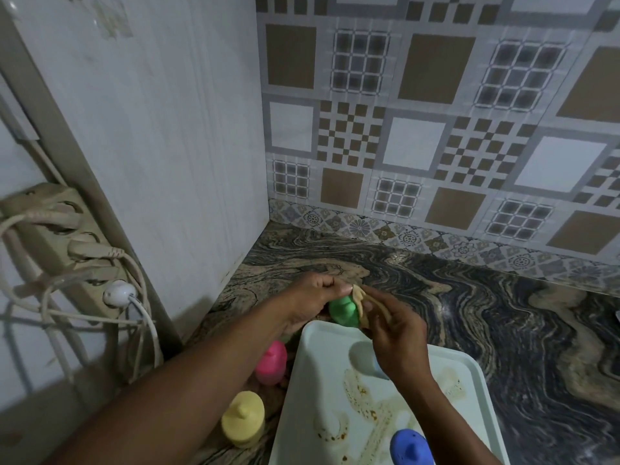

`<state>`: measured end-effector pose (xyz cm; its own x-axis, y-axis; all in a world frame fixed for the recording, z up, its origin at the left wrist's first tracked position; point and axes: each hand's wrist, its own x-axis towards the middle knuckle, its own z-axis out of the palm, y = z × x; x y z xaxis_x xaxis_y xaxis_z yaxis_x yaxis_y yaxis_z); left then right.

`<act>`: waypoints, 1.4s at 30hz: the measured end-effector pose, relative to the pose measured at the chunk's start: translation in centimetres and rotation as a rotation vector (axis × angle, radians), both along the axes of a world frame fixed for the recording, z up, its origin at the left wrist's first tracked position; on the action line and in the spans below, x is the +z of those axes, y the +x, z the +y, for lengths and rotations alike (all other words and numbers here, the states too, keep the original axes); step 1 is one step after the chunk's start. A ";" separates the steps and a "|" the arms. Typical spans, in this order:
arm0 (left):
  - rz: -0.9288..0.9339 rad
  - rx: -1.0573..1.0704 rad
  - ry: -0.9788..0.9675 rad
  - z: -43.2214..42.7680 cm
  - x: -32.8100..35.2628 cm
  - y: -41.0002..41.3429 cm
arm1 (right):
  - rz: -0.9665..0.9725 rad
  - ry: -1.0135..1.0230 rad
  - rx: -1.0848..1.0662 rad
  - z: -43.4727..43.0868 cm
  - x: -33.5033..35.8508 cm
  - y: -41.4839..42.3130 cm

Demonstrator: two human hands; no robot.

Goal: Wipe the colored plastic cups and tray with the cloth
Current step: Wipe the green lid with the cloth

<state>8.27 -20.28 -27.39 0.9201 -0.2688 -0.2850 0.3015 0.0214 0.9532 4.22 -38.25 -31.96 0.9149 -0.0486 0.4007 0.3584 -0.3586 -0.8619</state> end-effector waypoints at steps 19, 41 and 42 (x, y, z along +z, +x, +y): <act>0.142 0.402 -0.501 -1.0 -0.1 -0.8 | -0.223 -0.322 -0.009 -0.1 -0.3 -1.5; 0.072 0.394 -0.327 -1.4 1.0 -0.2 | 0.130 0.199 -0.215 0.5 -0.6 -0.5; 0.075 0.358 -0.323 -1.7 0.9 -0.5 | 0.122 0.274 -0.241 0.7 0.0 -0.2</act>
<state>7.81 -22.02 -26.45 0.9509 -0.0247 -0.3086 0.2891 0.4272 0.8567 4.03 -37.53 -31.95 0.9043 -0.3584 0.2320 0.1809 -0.1705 -0.9686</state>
